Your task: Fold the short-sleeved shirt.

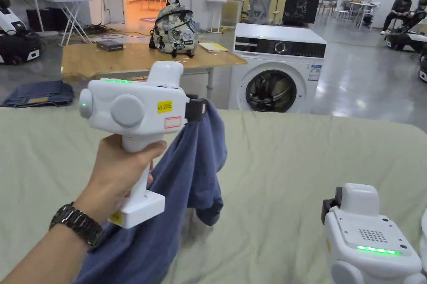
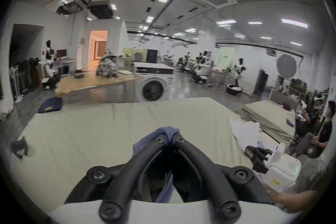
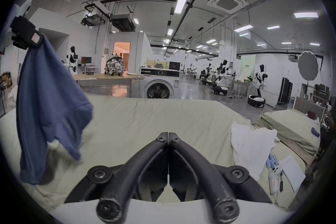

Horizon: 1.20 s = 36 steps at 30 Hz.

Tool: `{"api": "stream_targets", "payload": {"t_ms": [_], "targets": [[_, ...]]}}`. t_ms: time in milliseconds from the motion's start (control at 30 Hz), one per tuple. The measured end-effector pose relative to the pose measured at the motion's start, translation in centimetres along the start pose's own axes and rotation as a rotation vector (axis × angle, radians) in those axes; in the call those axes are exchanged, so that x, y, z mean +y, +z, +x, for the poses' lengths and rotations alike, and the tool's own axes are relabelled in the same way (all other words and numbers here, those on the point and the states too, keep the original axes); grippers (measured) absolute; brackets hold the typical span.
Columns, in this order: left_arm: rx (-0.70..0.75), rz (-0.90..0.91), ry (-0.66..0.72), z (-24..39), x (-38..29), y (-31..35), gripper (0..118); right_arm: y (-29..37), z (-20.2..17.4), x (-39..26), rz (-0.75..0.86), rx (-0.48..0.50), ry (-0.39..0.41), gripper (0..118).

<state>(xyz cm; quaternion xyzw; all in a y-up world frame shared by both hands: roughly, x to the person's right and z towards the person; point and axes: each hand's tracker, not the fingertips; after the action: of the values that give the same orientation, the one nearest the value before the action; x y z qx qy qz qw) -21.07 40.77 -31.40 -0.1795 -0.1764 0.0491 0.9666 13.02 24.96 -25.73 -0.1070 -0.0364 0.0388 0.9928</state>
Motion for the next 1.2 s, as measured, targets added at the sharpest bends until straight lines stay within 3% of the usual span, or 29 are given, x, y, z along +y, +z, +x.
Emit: {"api": "stream_targets", "payload": {"t_ms": [300,567,633,733,800,833,1000,1033,1067,1100,1200], "targets": [[-0.166,-0.208,-0.038,9.5,-7.4,-7.5,0,0.8,3.8,-1.2,-0.025,-0.070,-0.015,0],[-0.205,-0.301,0.041,9.6,-13.2,-8.2,2,0.9,4.8,-2.5,-0.067,-0.086,-0.019,0],[-0.176,-0.293,0.035,8.9,-13.4,-7.3,23,0.9,4.7,-2.4,-0.071,-0.082,-0.020,0],[-0.159,-0.253,0.056,7.5,-13.2,-5.3,36,1.0,4.3,-2.1,-0.064,-0.070,-0.020,0],[-0.122,-0.216,0.078,6.0,-12.9,-3.8,60,1.0,3.8,-1.7,-0.055,-0.057,-0.022,0],[-0.109,-0.196,0.081,5.4,-12.9,-3.0,60,1.0,3.6,-1.5,-0.051,-0.051,-0.023,0],[0.020,-0.152,0.073,2.2,-13.9,0.7,58,1.2,1.9,-0.5,-0.026,-0.013,-0.018,0],[0.050,-0.134,0.076,1.6,-14.3,1.2,49,1.2,1.5,-0.4,-0.024,-0.005,-0.018,0],[0.082,-0.132,0.078,1.0,-14.8,1.9,31,1.3,1.2,-0.3,-0.021,0.005,-0.018,0],[0.121,-0.138,0.084,0.6,-15.4,2.3,5,1.3,0.8,-0.2,-0.020,0.015,-0.018,0],[0.185,-0.166,0.116,-1.1,-17.4,3.4,0,1.2,-0.2,-0.2,-0.021,0.036,-0.019,0]]}}
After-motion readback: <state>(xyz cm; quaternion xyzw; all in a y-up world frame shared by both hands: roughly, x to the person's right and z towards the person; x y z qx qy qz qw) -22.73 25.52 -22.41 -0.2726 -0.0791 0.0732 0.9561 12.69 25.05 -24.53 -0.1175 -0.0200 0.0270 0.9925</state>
